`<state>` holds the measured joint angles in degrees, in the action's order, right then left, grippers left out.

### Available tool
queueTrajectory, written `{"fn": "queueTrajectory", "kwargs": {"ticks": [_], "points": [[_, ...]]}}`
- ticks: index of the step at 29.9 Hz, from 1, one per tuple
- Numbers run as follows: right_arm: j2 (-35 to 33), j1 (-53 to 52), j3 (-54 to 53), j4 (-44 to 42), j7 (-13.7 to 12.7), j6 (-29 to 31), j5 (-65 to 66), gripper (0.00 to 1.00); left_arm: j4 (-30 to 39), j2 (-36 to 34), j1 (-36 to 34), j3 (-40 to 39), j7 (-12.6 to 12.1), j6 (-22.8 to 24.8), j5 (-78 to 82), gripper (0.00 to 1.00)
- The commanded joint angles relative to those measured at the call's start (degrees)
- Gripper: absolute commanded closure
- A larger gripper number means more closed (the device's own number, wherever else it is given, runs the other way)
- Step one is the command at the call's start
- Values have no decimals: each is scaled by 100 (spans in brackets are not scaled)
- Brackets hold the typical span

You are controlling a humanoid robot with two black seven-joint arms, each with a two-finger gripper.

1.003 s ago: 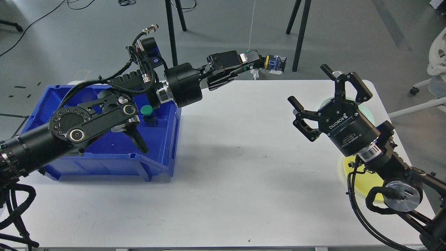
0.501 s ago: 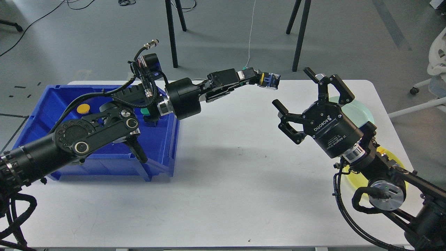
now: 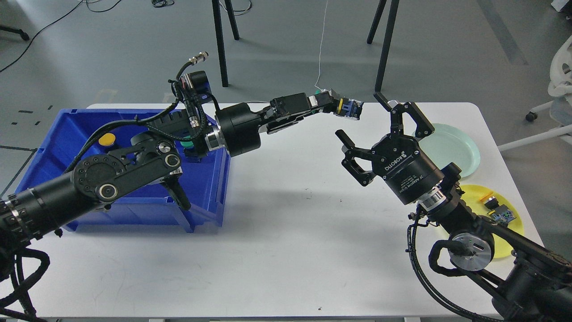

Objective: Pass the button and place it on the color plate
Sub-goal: 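Close the right gripper on the green button held by the left gripper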

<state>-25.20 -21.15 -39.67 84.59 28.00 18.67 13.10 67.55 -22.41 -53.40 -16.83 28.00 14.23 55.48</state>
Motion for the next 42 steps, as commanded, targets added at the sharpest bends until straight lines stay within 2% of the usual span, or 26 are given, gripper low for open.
{"fn": "queueTrajectory", "kwargs": {"ticks": [1,11,14,31,42], "points": [[-2,-12,3,14,0,-3,0,18,-48,-8,23,4,0,1,138,84],[-2,-117,11,-13,-31,-30,0,20,-48,-9,119,13,0,-8,341,84],[7,-117,11,-74,-102,-30,0,24,-48,-9,119,31,0,-8,376,84],[16,-126,293,-206,-251,-118,0,24,31,-17,58,22,0,10,376,84],[16,-117,284,-180,-251,-47,-9,24,13,-88,84,39,0,27,710,84]]}}
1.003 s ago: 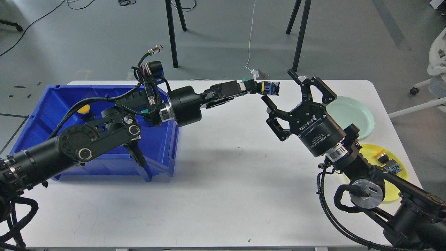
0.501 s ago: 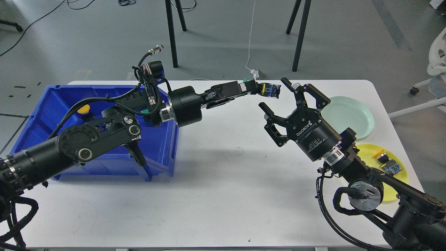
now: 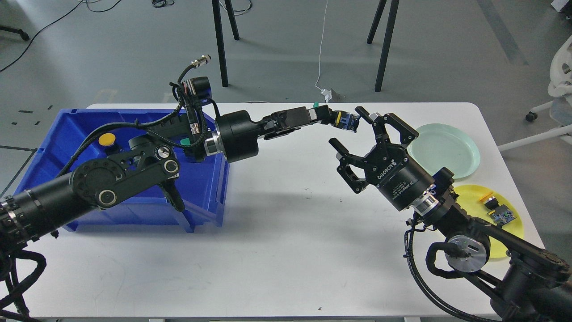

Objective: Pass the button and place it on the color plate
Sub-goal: 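Close the right gripper on the green button held by the left gripper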

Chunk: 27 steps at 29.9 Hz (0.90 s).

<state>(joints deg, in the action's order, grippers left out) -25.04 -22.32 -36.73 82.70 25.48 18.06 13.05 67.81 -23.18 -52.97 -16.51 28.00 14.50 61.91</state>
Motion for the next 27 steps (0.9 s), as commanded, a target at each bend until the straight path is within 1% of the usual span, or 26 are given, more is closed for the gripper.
{"fn": "queueTrajectory", "kwargs": {"ticks": [1,4,12,14,20,23,24,27], "points": [[-1,0,-10,9,1,13,-4,24,-13,-11,50,8,0,0,84,84],[-1,-9,-10,9,1,4,-4,26,-13,-11,59,16,0,0,119,84],[-1,-9,-1,1,1,-13,4,40,-22,-11,59,60,0,0,154,84],[-1,-9,-10,1,1,-13,13,46,-31,-11,59,95,0,0,154,84],[-1,-9,-1,1,1,-22,57,57,-48,-11,68,96,0,0,277,84],[-1,-9,-1,1,1,-31,75,65,-48,-11,77,96,0,0,277,84],[-1,-9,-1,1,1,-48,66,67,-48,-11,77,96,0,0,277,84],[-1,-9,-1,0,1,-57,66,68,-48,-11,77,96,0,0,277,84]]}}
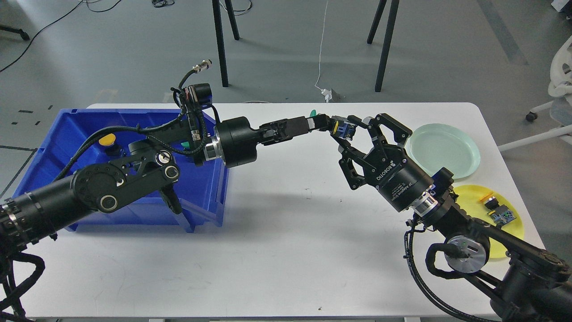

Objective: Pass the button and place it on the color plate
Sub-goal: 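Close the right gripper on the green button held by the left gripper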

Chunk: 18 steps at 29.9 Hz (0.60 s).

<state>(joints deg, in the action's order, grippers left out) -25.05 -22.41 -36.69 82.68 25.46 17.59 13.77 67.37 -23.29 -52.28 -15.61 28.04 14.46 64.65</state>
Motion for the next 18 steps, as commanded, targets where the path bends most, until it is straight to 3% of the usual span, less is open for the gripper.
{"fn": "queueTrajectory", "kwargs": {"ticks": [1,10,18], "points": [[0,-1,3,3,3,-10,2,69,-4,0,7,5,-4,4,4,84],[0,8,30,3,12,-10,11,81,-4,0,7,5,-4,4,4,83],[0,-1,39,11,12,-1,20,95,-4,35,7,-21,-4,-5,-5,68]]}}
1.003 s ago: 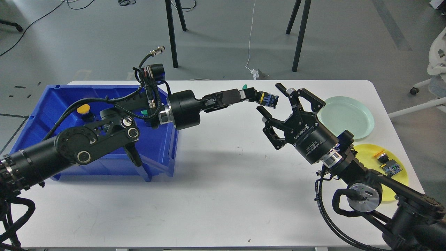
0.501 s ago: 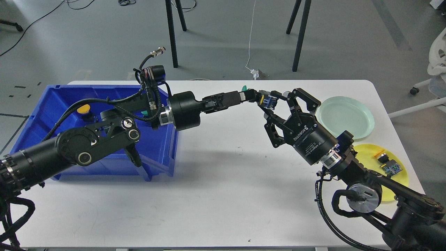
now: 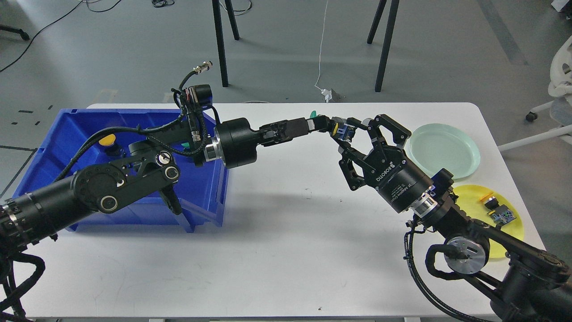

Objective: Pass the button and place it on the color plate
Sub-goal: 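Close the right gripper on the green button held by the left gripper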

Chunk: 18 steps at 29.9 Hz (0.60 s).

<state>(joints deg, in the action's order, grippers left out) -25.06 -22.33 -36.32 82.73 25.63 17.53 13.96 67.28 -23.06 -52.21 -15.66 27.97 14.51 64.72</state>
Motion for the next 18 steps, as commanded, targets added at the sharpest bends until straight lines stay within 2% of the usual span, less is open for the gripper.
{"fn": "queueTrajectory", "kwargs": {"ticks": [1,5,18], "points": [[1,-8,2,6,-5,5,2,96,4,12,0,-25,3,-9,-12,67],[1,-8,2,15,-5,5,2,99,4,4,0,-43,3,-1,-12,61],[-8,-8,2,15,-32,-4,2,99,4,-23,0,-69,3,17,-65,50]]}}
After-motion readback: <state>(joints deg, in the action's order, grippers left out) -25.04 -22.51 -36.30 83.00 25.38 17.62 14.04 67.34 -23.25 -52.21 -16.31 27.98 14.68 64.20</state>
